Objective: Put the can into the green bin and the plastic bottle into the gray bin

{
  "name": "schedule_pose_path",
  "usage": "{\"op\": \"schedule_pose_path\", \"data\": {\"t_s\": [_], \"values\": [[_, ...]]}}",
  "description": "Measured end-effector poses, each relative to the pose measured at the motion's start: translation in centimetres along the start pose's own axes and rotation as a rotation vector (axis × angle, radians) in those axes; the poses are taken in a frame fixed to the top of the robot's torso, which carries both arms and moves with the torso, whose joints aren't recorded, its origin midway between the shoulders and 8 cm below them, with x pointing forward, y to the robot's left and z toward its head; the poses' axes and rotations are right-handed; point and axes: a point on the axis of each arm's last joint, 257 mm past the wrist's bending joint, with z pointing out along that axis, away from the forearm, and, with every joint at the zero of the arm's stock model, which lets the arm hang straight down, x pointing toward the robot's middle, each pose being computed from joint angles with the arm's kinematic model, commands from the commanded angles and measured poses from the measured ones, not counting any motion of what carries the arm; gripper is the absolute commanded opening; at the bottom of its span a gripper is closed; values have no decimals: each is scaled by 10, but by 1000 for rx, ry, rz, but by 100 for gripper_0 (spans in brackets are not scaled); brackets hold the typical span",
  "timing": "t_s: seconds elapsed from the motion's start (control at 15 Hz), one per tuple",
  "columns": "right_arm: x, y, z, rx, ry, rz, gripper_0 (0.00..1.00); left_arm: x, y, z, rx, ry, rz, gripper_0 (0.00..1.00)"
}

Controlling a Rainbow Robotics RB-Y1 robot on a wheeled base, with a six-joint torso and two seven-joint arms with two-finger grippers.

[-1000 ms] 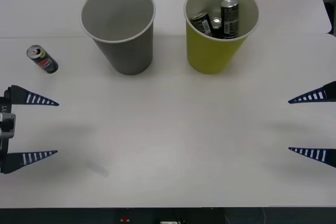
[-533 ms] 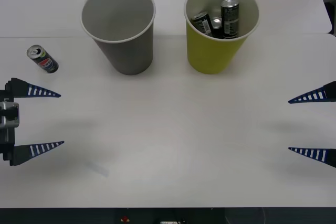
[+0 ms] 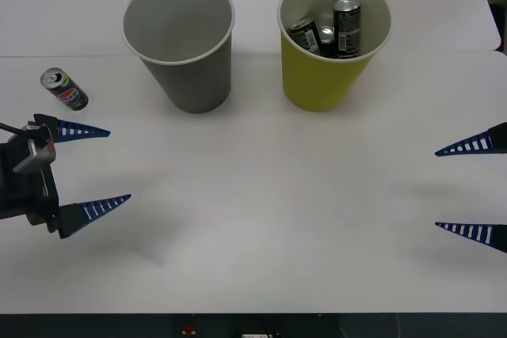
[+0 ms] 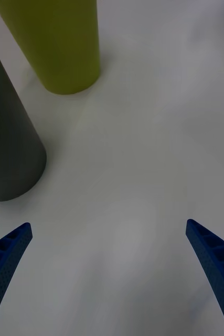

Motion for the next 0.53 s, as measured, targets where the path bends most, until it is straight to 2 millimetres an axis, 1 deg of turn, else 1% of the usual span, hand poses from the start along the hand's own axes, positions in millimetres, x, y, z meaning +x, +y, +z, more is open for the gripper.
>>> {"op": "schedule_pose_path", "data": {"t_s": [0.13, 0.27, 0.4, 0.53], "values": [[0, 0, 0, 0, 0, 0, 100, -7, 3, 8, -42, -47, -81, 100], [0, 0, 0, 0, 0, 0, 100, -9, 6, 15, -83, -81, -176, 100], [0, 0, 0, 0, 0, 0, 100, -7, 14, 19, -151, -106, -270, 100], [0, 0, 0, 0, 0, 0, 100, -1, 26, 19, -246, -121, -357, 100]]}}
